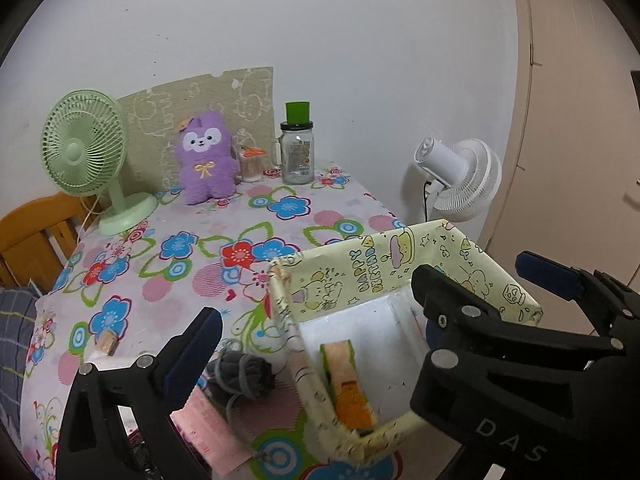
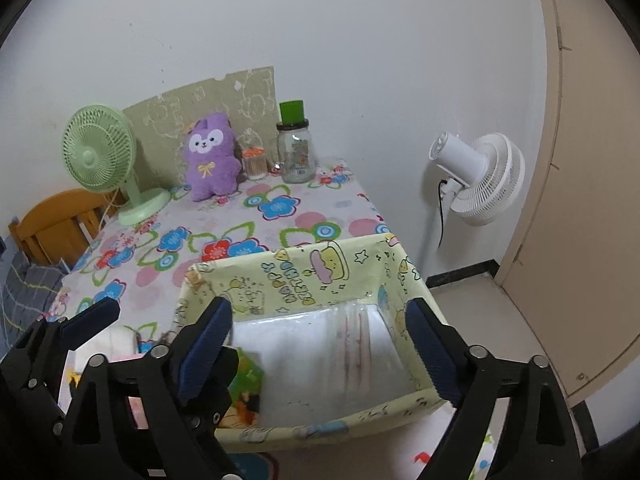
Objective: Organize soft objects
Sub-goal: 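Open the left tool to drop the orange box while the right tool releases the straw bag, then withdraw both tools from the fabric box back toward the pile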
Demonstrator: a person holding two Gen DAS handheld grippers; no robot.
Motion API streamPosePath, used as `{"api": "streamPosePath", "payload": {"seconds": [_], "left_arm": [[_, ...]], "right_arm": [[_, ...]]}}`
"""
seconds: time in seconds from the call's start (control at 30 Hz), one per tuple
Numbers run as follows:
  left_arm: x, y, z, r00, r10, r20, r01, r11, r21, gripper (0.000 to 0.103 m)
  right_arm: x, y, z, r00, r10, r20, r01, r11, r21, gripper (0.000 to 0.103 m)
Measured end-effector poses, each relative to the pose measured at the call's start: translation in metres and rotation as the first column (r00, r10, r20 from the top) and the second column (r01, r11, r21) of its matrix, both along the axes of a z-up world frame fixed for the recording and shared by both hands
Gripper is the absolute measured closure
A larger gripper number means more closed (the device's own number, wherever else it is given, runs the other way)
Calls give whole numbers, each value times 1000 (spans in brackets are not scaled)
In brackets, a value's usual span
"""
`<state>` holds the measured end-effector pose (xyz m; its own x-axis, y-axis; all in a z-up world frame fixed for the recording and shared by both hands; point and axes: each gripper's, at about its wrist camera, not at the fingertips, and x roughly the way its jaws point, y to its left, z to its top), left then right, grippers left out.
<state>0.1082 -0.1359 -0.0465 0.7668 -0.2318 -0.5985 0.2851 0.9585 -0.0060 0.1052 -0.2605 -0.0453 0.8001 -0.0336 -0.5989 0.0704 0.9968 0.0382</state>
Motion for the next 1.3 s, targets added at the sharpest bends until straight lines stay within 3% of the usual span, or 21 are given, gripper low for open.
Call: {"api": "streamPosePath", "payload": {"seconds": [0.87,1.3], "left_arm": [[-53,71,12,997,54,56,-53,999,-12,1],[-69,108,-7,992,109,63,-109,994,-10,5]], "right_arm": [[-49,73,10,995,88,52,-88,996,1,6],[-64,114,-7,994,94,58,-92,995,-35,6]]}}
